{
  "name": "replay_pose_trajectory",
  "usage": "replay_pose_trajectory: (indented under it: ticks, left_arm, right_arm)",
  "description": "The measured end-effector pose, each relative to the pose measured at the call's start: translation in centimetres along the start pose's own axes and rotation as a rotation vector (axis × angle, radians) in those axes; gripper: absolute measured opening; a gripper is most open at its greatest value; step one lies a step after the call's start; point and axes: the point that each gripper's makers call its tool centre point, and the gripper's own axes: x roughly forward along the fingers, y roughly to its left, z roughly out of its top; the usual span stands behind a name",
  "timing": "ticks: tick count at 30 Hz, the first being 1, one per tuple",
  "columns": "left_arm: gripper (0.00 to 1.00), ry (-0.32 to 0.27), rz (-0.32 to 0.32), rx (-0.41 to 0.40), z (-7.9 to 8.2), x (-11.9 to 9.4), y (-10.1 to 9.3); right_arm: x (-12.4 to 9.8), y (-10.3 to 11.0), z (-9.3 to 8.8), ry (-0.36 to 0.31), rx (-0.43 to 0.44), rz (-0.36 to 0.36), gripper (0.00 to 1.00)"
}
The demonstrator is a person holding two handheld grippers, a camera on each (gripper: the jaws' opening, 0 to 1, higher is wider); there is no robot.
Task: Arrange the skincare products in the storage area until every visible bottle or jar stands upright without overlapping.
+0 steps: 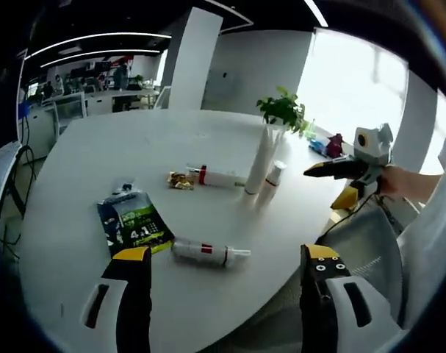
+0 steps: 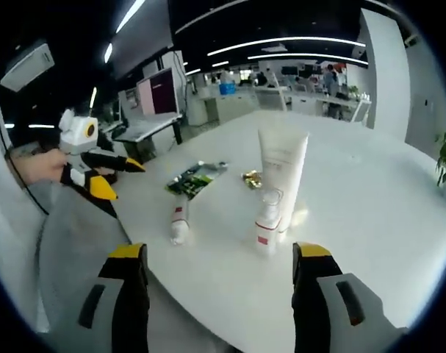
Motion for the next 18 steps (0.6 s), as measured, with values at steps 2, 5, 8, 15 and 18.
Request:
replay_pose_trajectory:
  ticks: [2,5,8,15,18]
  left_arm:
    - [0.79,-0.004,-0.005,-0.004,-0.1,-0.5,0.6]
    - [0.8,-0.011,-0.016,-0.012,-0.3,-1.1,0.8]
    - [0.83,-0.018,-0.025,-0.01,-0.7,-1.9,1.2]
    - [0.9,-0.031,-0.024,-0.03,-1.6,-3.8,1.8]
    - [0.94,-0.04,-0.024,-0.022,-1.7,-4.3,1.9]
  right_arm:
    - [-0.2,0.2,0.1,-0.006,0.014,-0.011,0.82]
    - [-0.4,0.2,-0.2,0.0,0.02,-0.036,0.84]
    - [-0.9,0.0,0.2,-0.022,0.034,-0.055,0.84]
    - [-2.8,-1.0,1.6,-0.073,0.088,-0.119,0.87]
    - [-4.2,-1.6,2.1,-0.098,0.111,-0.151,0.87]
